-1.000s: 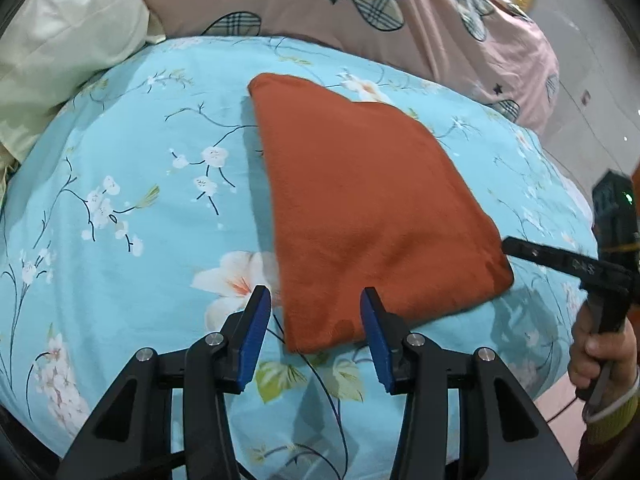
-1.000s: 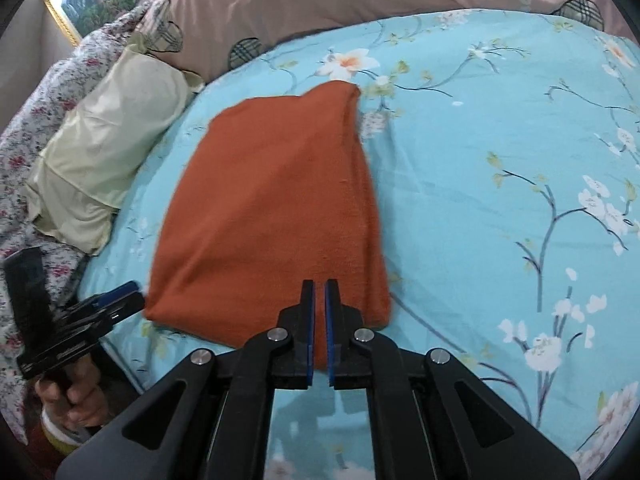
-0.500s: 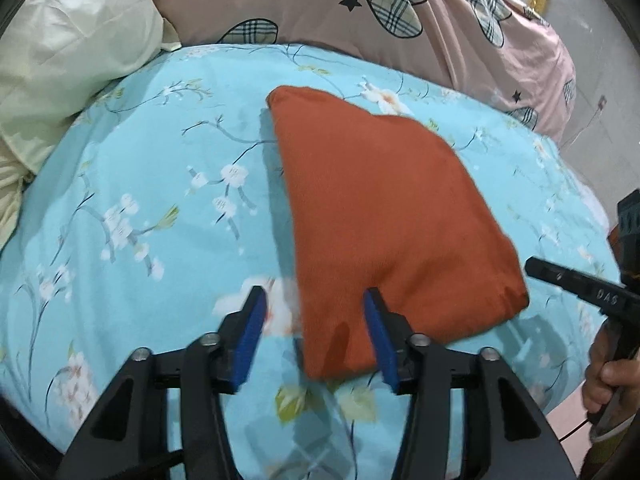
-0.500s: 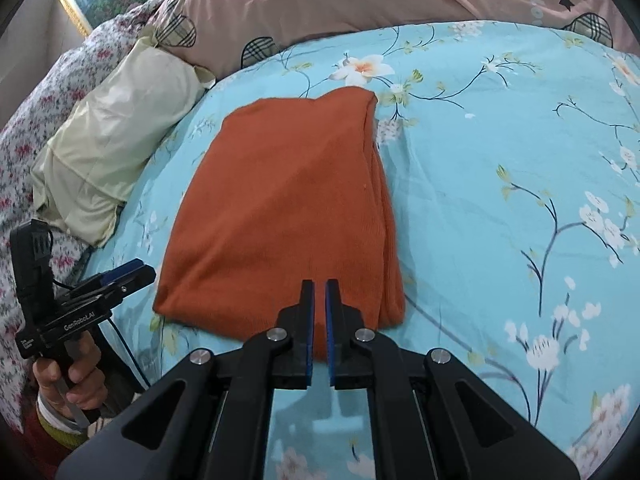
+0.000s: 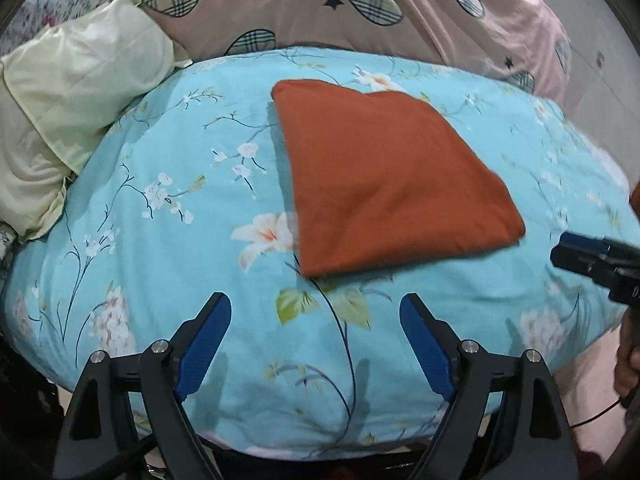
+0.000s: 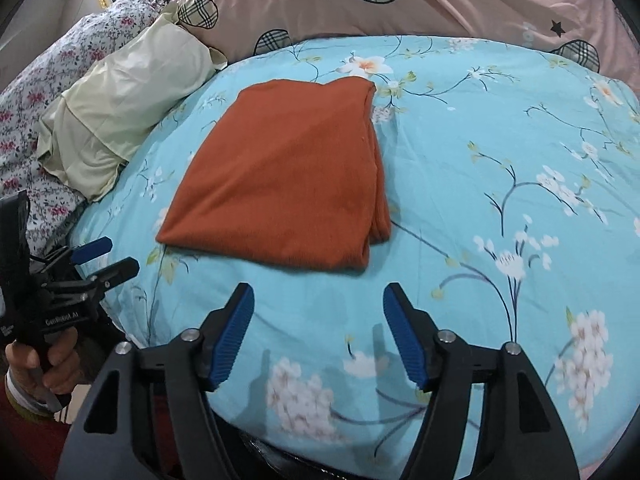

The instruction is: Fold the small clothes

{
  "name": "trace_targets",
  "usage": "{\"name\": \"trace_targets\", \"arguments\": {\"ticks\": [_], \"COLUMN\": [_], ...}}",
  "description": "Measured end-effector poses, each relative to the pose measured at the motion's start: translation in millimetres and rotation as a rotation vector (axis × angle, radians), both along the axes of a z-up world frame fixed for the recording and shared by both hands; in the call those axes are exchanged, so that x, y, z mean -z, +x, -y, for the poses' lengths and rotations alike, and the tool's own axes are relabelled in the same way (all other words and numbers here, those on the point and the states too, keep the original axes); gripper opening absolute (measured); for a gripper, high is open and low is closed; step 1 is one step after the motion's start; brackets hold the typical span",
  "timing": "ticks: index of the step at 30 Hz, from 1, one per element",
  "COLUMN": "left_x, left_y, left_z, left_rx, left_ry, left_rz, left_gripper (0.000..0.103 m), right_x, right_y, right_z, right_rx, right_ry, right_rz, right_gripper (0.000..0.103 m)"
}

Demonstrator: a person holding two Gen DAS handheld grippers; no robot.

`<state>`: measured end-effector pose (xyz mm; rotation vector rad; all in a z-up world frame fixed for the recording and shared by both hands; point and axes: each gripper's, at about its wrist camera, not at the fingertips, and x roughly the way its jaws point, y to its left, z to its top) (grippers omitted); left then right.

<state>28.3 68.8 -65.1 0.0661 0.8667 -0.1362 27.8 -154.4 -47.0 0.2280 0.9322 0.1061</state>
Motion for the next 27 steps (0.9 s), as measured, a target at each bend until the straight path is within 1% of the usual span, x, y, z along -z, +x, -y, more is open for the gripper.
{"name": "trace_targets", "arguments": {"ticks": [3,5,8,10,13,15,17,18,19,20,23,27], "left_x": [7,10,10,5,-11,-23,-34,-38,-40,-40,-34,-23], "left_y": [-9,-15,-22,-26,-31,-35,-37,-38,-38,-37,-29,-12], "left_z": [7,9,7,4,-3,-8,-9,-8,-8,-6,-3,-2], "left_rx": [0.012,0.017,0.019,0.015,0.003,0.001,0.002,0.004,0.004,0.003,-0.003,-0.016], "left_ry": [0.031,0.039,0.06,0.07,0.077,0.079,0.096,0.107,0.116,0.131,0.165,0.171], "left_rz": [-0.018,-0.024,-0.02,-0.008,0.001,0.025,0.053,0.065,0.08,0.095,0.091,0.052], "left_gripper": [0.088,0.088,0.088,0.088,0.088,0.088,0.094,0.1,0.101,0.101,0.101,0.101], "right_x": [1,0,-2,-8,-21,-34,-44,-48,-50,-50,-41,-28], "right_y": [-8,-11,-17,-20,-25,-31,-34,-35,-35,-34,-27,-15], "right_z": [-4,-7,-12,-14,-17,-17,-17,-17,-17,-17,-16,-13], "right_rx": [-0.014,-0.029,-0.065,-0.092,-0.115,-0.128,-0.13,-0.127,-0.124,-0.122,-0.109,-0.092], "right_ry": [-0.016,-0.028,-0.057,-0.084,-0.107,-0.108,-0.114,-0.121,-0.127,-0.132,-0.135,-0.12], "right_rz": [-0.006,-0.008,-0.01,-0.007,0.01,0.04,0.073,0.091,0.102,0.104,0.083,0.057], "right_gripper": [0.075,0.081,0.085,0.086,0.087,0.091,0.102,0.103,0.103,0.103,0.103,0.103]}}
